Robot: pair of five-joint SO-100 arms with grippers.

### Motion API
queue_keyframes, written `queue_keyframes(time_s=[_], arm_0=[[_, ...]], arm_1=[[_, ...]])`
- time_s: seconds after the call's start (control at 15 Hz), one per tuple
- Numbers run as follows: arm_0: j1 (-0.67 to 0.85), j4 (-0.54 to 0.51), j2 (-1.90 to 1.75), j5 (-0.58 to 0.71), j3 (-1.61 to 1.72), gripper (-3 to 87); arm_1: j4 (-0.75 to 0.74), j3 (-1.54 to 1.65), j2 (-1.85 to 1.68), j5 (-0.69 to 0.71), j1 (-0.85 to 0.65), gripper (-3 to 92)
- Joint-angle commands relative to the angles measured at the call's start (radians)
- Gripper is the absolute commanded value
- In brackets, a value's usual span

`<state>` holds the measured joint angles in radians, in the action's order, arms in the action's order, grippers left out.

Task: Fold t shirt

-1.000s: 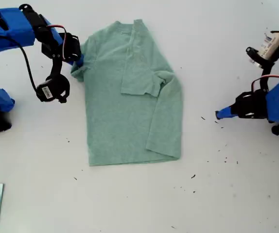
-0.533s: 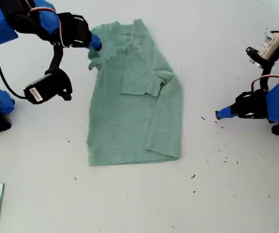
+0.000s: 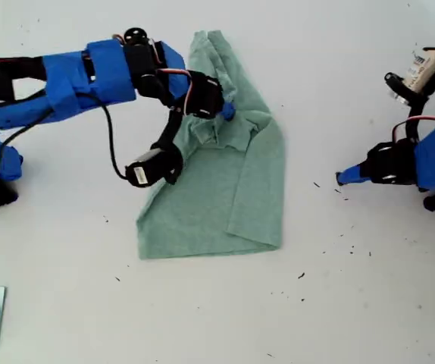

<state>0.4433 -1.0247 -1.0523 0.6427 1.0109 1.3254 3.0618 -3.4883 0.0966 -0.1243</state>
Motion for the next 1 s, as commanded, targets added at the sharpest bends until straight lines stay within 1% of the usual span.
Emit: queue_keyframes(time_s=[0.0,0.07,0.2,0.27,0.33,0.4,0.53,0.67,0.8,0.87,0.93], arm_0=[[0.031,-0.066,-0.115,0.029,-0.087,25.3],[0.043,-0.121,-0.236,0.046,-0.083,25.0],[0.087,-0.285,-0.476,0.067,-0.031,22.3],[0.097,-0.322,-0.604,0.071,0.1,20.2],[0.083,-0.279,-0.773,0.054,0.333,15.5],[0.057,-0.199,-0.95,0.008,0.601,10.9],[-0.035,-0.051,-1.253,-0.114,1.086,5.1],[-0.149,0.066,-1.508,-0.264,1.462,3.5],[-0.252,0.161,-1.736,-0.414,1.77,0.8],[-0.301,0.195,-1.838,-0.482,1.891,0.1],[-0.337,0.196,-1.916,-0.532,1.982,0.0]], arm_1=[[0.0,0.049,-0.012,-0.002,-0.005,2.5],[0.0,0.049,-0.012,-0.002,-0.005,2.5],[0.0,0.049,-0.012,0.0,-0.006,2.5],[0.0,0.049,-0.012,0.0,-0.006,2.5],[0.0,0.049,-0.012,0.0,-0.006,2.5],[0.0,0.049,-0.012,0.003,-0.006,2.5],[0.0,0.049,-0.012,0.006,-0.009,2.5],[0.0,0.049,-0.012,0.008,-0.008,2.5],[0.0,0.049,-0.012,0.008,-0.008,2.5],[0.0,0.049,-0.012,0.006,-0.008,2.5],[0.0,0.049,-0.012,0.006,-0.009,2.5]])
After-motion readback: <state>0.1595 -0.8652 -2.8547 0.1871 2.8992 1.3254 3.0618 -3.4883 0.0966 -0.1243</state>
